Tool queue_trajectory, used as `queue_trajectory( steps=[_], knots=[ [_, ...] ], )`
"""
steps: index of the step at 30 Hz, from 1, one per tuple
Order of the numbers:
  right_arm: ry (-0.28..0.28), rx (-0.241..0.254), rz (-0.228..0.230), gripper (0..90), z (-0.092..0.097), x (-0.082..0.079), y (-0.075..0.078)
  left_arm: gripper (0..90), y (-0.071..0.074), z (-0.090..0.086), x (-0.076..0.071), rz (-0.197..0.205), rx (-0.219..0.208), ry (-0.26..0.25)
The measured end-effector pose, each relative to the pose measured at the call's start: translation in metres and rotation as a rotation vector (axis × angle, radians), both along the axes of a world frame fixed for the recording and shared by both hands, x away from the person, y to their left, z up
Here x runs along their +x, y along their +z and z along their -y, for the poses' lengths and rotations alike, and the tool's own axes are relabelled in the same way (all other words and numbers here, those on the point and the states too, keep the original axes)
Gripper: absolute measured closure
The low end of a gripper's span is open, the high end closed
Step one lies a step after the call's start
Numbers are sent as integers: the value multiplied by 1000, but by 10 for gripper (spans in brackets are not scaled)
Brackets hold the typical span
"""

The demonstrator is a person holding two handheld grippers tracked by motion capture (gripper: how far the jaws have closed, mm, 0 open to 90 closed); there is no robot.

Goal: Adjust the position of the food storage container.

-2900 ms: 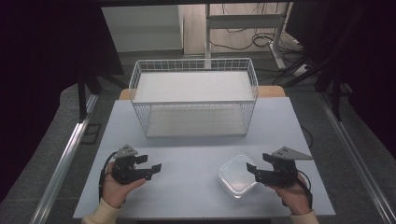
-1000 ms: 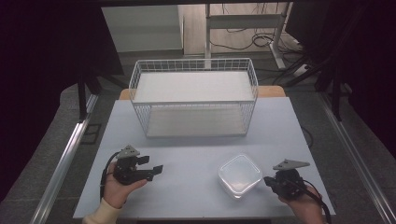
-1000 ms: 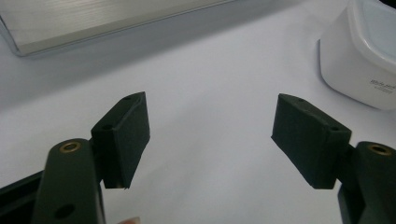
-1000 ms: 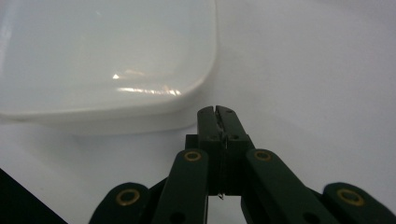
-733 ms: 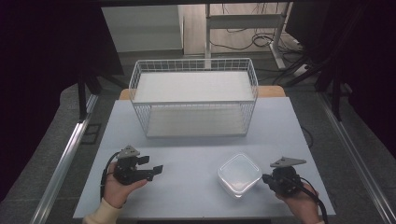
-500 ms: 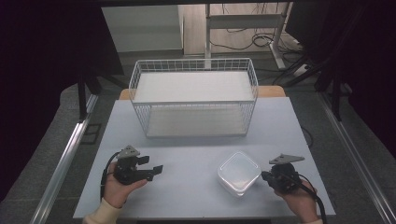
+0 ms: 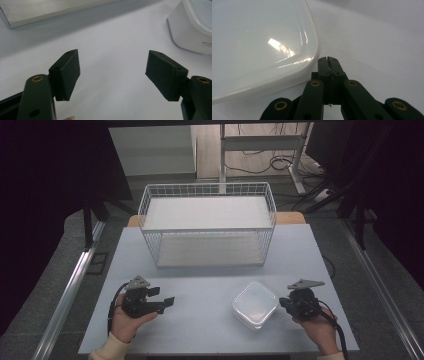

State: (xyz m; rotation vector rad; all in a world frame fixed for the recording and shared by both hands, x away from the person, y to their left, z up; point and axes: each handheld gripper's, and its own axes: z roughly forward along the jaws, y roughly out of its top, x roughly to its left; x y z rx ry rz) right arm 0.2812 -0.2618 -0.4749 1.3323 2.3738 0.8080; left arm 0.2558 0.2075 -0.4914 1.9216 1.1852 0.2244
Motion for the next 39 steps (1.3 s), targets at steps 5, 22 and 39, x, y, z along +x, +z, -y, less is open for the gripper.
queue_trajectory(
  steps=[5,22,39],
  knots=[
    [4,-2,1,893,-6,4,0,272,1,0,-1,1,2,-1],
    [91,-8,-9,893,-50,25,-1,271,1,-1,0,1,1,0],
    [183,22,-32,893,-100,39,-4,271,-1,-1,0,-2,3,2]
  ],
)
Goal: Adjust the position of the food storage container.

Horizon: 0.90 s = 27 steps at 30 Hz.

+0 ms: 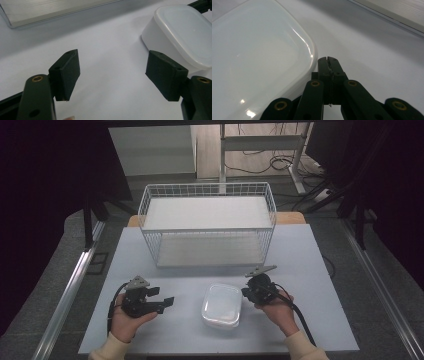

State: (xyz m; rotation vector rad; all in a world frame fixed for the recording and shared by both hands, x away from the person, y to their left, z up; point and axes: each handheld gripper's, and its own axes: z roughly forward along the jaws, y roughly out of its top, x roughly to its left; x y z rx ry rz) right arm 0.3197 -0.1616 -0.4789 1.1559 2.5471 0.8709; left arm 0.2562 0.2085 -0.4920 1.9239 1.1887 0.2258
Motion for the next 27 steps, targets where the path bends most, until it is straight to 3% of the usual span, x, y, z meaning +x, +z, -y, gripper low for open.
queue_trajectory(
  steps=[8,18,22,27],
  knots=[
    [36,5,-2,893,-20,4,-2,270,0,1,0,2,0,-1],
    [38,34,-2,893,-22,7,-4,270,0,3,0,3,3,-11],
    [25,39,12,892,-18,6,-1,270,2,2,-1,9,-1,-11],
    [-29,103,80,892,11,-9,14,269,3,-1,-1,14,-8,-7]
  ],
)
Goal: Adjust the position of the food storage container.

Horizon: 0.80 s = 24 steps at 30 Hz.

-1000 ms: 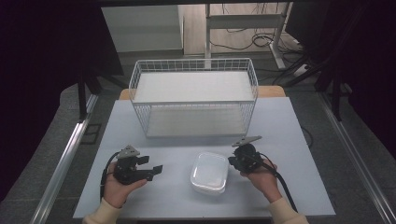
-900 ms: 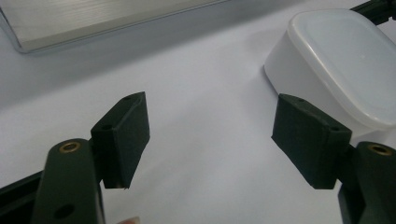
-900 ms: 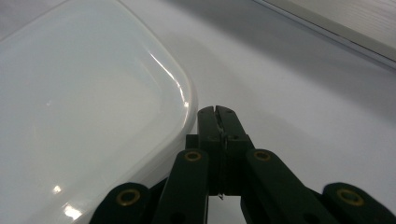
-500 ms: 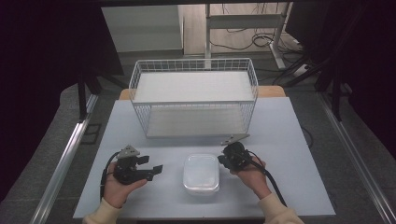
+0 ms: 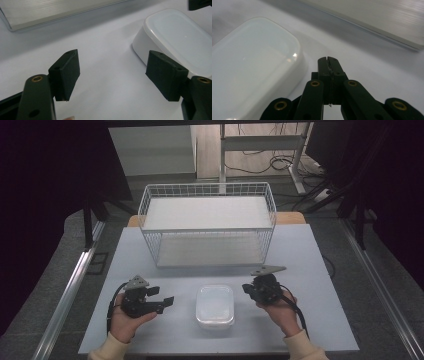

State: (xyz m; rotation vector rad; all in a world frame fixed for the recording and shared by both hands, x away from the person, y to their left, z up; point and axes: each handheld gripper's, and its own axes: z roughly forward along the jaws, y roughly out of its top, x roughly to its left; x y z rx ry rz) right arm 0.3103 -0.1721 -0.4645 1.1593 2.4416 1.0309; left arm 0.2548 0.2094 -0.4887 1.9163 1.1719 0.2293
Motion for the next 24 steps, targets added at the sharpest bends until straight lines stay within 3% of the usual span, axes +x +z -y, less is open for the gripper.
queue_trajectory(
  steps=[3,7,9,10,12,13,14,17,24],
  knots=[
    [-38,42,9,892,21,-11,4,268,0,1,0,0,0,-1],
    [-45,99,19,889,45,-23,4,267,1,2,-1,0,-3,-4],
    [-51,130,15,771,53,-23,2,267,3,4,-2,1,-8,-10],
    [-64,138,26,665,55,-23,1,267,3,4,-2,-2,-14,-13],
    [-79,152,33,532,54,-22,1,266,3,4,-2,-6,-27,-17],
    [-79,152,33,532,54,-22,1,266,3,4,-2,-6,-27,-17],
    [-73,152,25,437,51,-23,0,268,5,3,-3,-1,-35,-6],
    [-58,159,10,367,48,-23,1,271,8,1,-4,3,-59,4],
    [-52,184,-17,304,40,-25,2,270,11,2,-7,-4,-77,1]
  ],
)
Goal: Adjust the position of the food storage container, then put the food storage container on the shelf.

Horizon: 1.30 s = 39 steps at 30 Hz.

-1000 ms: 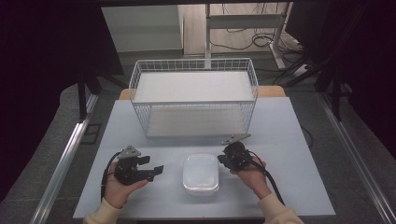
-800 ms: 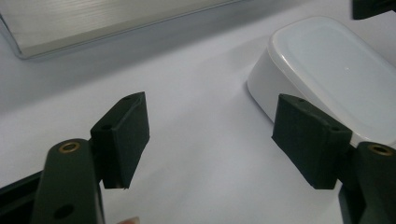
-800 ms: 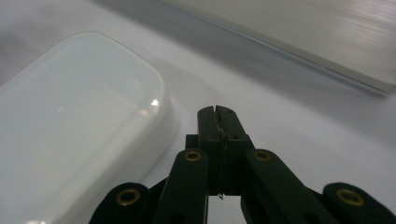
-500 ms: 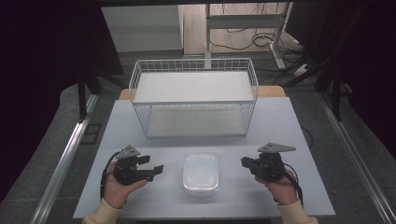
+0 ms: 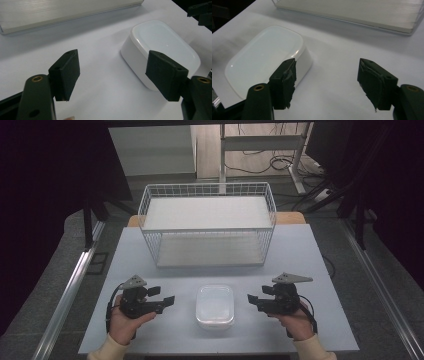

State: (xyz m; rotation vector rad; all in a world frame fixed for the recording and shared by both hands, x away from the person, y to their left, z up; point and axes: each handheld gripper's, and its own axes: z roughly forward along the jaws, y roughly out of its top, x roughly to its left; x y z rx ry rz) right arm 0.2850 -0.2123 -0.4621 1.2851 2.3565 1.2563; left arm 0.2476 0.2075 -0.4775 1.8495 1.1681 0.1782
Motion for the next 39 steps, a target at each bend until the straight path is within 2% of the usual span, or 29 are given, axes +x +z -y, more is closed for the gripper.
queue_trajectory(
  steps=[4,8,13,14,16,19,26,31,33,37,39],
  knots=[
    [17,23,-15,290,-7,-1,3,268,3,2,-2,-13,-22,3],
    [24,51,-32,290,-14,-4,4,265,7,6,-1,-28,-67,-11],
    [38,72,-47,293,-19,-8,4,258,8,13,1,-44,-85,-25],
    [40,83,-57,299,-22,-10,4,253,9,18,1,-62,-130,-44],
    [41,105,-68,303,-24,-11,4,249,10,22,0,-78,-160,-64],
    [48,119,-77,311,-28,-12,2,247,11,28,0,-85,-157,-69],
    [43,120,-116,333,-37,-10,-5,245,1,40,9,-165,-199,-106],
    [48,113,-130,340,-41,-8,-11,241,-3,44,12,-188,-200,-97],
    [44,119,-138,351,-43,-6,-14,248,-7,45,16,-224,-215,-87],
    [43,117,-148,360,-44,-4,-16,260,-15,50,21,-250,-189,-84],
    [32,125,-144,378,-44,-4,-18,273,-17,51,23,-258,-192,-79]
  ],
)
